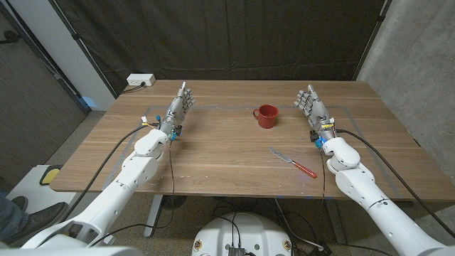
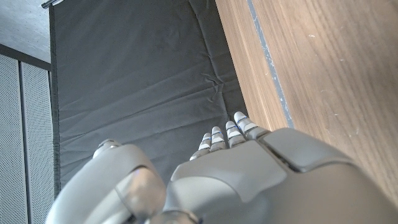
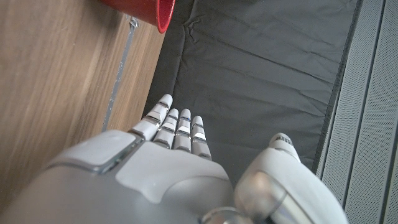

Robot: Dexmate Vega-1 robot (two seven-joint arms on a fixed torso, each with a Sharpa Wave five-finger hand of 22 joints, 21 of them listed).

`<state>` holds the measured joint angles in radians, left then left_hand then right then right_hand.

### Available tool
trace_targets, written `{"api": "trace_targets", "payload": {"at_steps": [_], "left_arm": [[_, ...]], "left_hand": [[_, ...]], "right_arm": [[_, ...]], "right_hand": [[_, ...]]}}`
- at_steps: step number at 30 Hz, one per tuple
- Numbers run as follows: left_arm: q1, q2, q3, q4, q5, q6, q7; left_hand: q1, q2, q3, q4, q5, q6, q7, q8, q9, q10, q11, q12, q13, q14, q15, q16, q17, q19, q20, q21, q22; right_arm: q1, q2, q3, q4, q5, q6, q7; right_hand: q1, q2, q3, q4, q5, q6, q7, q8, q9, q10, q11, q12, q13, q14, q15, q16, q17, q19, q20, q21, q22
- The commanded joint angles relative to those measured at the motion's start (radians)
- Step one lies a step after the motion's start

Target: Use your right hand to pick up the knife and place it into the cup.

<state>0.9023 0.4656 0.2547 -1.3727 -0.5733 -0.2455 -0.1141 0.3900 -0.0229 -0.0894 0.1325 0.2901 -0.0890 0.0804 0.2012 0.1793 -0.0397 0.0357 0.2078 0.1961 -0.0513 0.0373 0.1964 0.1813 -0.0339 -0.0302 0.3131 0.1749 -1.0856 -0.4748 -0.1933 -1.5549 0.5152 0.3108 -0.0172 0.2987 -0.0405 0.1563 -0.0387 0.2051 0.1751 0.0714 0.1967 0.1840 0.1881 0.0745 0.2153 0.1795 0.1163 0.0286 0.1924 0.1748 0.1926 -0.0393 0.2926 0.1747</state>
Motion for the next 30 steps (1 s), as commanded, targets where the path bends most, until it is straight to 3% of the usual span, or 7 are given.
{"api": "trace_targets", "payload": {"at_steps": [1, 18, 25, 30], "left_arm": [[0.003, -0.017, -0.012, -0.008, 0.016, 0.002, -0.014], [-0.001, -0.062, 0.004, -0.029, 0.051, 0.037, 0.066], [-0.013, -0.062, 0.015, -0.020, 0.060, 0.034, 0.047], [-0.032, -0.059, 0.014, 0.021, 0.036, 0.015, -0.019]], "left_hand": [[0.005, 0.003, 0.003, -0.005, 0.004, 0.008, 0.006, 0.004, 0.005, 0.004, -0.001, 0.003, 0.002, 0.002, 0.000, 0.005, 0.003, 0.007, -0.024, -0.003, 0.001], [0.017, 0.014, 0.003, -0.011, 0.004, 0.040, 0.006, 0.011, 0.005, 0.037, 0.002, 0.010, -0.004, 0.028, 0.002, 0.008, 0.002, 0.026, -0.020, -0.008, 0.001], [0.022, 0.018, 0.001, -0.014, 0.003, 0.060, 0.005, 0.014, 0.005, 0.052, 0.004, 0.012, -0.006, 0.047, -0.001, 0.011, 0.002, 0.042, -0.019, -0.010, 0.002], [0.023, 0.019, 0.000, -0.015, 0.002, 0.063, 0.004, 0.014, 0.005, 0.058, 0.002, 0.013, -0.007, 0.052, -0.003, 0.011, 0.002, 0.044, -0.019, -0.011, 0.002]], "right_arm": [[-0.126, -0.027, 0.073, -0.124, -0.020, -0.006, -0.018], [-0.254, -0.033, 0.155, -0.206, -0.001, 0.038, 0.011], [-0.297, -0.021, 0.160, -0.250, -0.024, 0.049, -0.002], [-0.327, -0.001, 0.150, -0.275, -0.064, 0.055, -0.039]], "right_hand": [[0.015, 0.001, 0.002, -0.008, 0.001, 0.013, 0.001, 0.009, 0.003, 0.013, 0.002, 0.011, 0.003, 0.011, 0.003, 0.006, 0.004, 0.011, -0.026, -0.003, 0.003], [0.025, 0.001, 0.002, -0.017, -0.001, 0.029, -0.003, 0.012, 0.004, 0.028, -0.009, 0.013, 0.003, 0.028, 0.002, 0.007, 0.004, 0.025, -0.027, -0.008, 0.003], [0.028, 0.001, 0.002, -0.019, -0.002, 0.035, -0.003, 0.012, 0.004, 0.036, -0.011, 0.015, 0.003, 0.035, -0.003, 0.007, 0.004, 0.032, -0.029, -0.009, 0.004], [0.029, 0.002, 0.001, -0.021, -0.003, 0.047, -0.010, 0.014, 0.004, 0.051, -0.014, 0.018, 0.004, 0.055, -0.017, 0.011, 0.005, 0.053, -0.036, -0.007, 0.004]]}}
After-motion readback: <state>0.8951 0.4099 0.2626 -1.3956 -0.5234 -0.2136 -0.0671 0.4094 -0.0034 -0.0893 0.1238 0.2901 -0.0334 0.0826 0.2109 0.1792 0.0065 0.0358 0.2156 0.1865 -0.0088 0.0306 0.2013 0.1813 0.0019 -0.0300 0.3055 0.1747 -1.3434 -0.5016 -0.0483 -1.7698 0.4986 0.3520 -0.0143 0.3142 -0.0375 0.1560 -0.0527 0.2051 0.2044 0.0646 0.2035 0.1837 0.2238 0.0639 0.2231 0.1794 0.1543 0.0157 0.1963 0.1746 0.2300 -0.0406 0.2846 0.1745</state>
